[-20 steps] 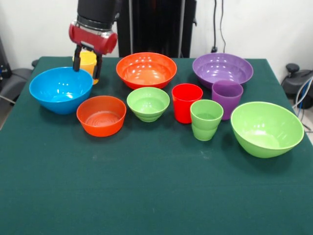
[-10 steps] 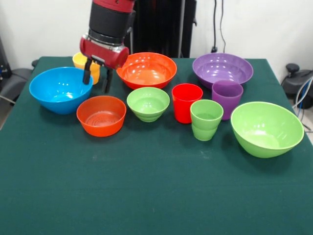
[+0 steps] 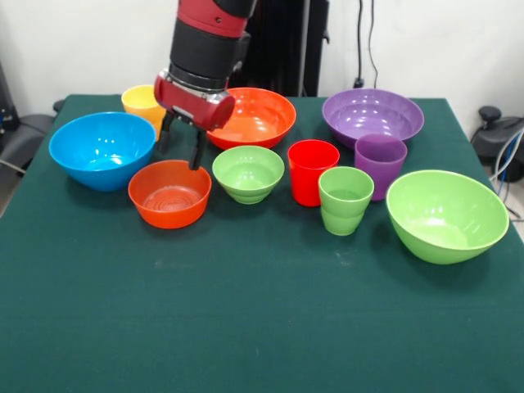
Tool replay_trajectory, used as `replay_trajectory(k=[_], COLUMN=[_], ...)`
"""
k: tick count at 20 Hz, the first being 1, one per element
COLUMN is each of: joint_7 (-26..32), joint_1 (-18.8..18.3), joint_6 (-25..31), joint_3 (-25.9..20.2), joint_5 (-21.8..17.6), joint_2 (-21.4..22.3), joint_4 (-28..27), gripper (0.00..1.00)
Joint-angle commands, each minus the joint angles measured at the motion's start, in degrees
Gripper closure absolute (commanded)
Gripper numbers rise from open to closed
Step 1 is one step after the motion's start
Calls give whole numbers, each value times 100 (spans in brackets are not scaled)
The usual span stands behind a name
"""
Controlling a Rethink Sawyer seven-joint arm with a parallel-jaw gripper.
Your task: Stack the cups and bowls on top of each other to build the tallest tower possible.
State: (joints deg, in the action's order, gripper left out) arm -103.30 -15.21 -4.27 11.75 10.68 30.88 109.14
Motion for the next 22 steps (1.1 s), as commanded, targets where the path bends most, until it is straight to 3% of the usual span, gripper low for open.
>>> replay_trajectory(k=[1,12,22], joint_7=[-1139,-1396,-1549], joint_1=[288,790,623], joint_6=[560,821,435], joint_3=[-233,-9,-525], joint_5=[482,924,1163], joint_2=[-270,-390,-586], joint_4=[-364,-489,-311], gripper=[0,0,0])
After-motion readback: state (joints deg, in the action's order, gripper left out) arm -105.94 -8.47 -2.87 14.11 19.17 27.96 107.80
